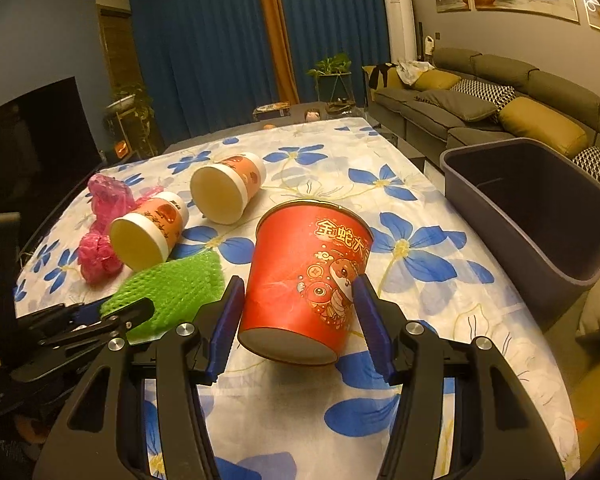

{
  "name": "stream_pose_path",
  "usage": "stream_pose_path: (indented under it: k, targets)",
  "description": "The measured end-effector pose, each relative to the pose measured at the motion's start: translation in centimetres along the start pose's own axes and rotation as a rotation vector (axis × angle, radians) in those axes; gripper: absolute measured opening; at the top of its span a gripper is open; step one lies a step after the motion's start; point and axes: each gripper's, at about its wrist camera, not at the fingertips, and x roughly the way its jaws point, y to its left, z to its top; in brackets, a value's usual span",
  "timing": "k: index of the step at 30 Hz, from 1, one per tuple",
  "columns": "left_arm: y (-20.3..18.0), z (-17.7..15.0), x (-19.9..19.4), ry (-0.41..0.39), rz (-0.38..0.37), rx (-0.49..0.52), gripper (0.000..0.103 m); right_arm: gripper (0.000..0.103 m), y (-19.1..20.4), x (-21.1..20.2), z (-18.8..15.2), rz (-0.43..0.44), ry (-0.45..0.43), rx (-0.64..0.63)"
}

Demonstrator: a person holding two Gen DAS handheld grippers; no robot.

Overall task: Collect trash
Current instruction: 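Grasp the green mesh sponge with the left tool while the right tool holds the red cup, then carry the sponge and red cup over the grey bin and open both tools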

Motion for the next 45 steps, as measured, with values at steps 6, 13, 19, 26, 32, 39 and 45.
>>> stream_pose_path:
  k: [6, 13, 19, 26, 32, 39, 45]
  targets:
    - [-0.9, -0.4, -0.6, -0.032, -0.007, 0.038, 0.007, 0.055, 0.0, -1.2, -0.3, 0.015, -0.013, -0.007]
    - [-0.7, -1.1, -4.5, -0.134, -0.025, 0.011, 0.006, 0.055, -0.5, -3.0, -0.5, 0.032, -0.039, -0.015]
    - [-1.9, -0.4, -8.7, -0.244, -0.036, 0.023, 0.006, 0.055, -0.8, -4.7, -0.1, 0.046, -0.077, -0.017]
    - [-3.8, 0.0, -10.6, -0.294, -0.051, 0.044, 0.006, 0.055, -1.3, -6.6, 0.1, 0.051, -0.115, -0.020]
    - [-5.5, 0.4, -11.1, -0.311, -0.062, 0.063, 0.006, 0.055, -1.9, -7.6, 0.6, 0.042, -0.143, -0.020]
    - [-7.7, 0.9, -11.3, -0.324, -0.073, 0.094, 0.006, 0.055, -3.5, -8.5, 0.8, 0.028, -0.164, -0.006]
    - [-10.0, 1.7, -11.1, -0.337, -0.091, 0.120, 0.006, 0.055, -5.2, -9.1, 1.2, 0.005, -0.189, 0.007]
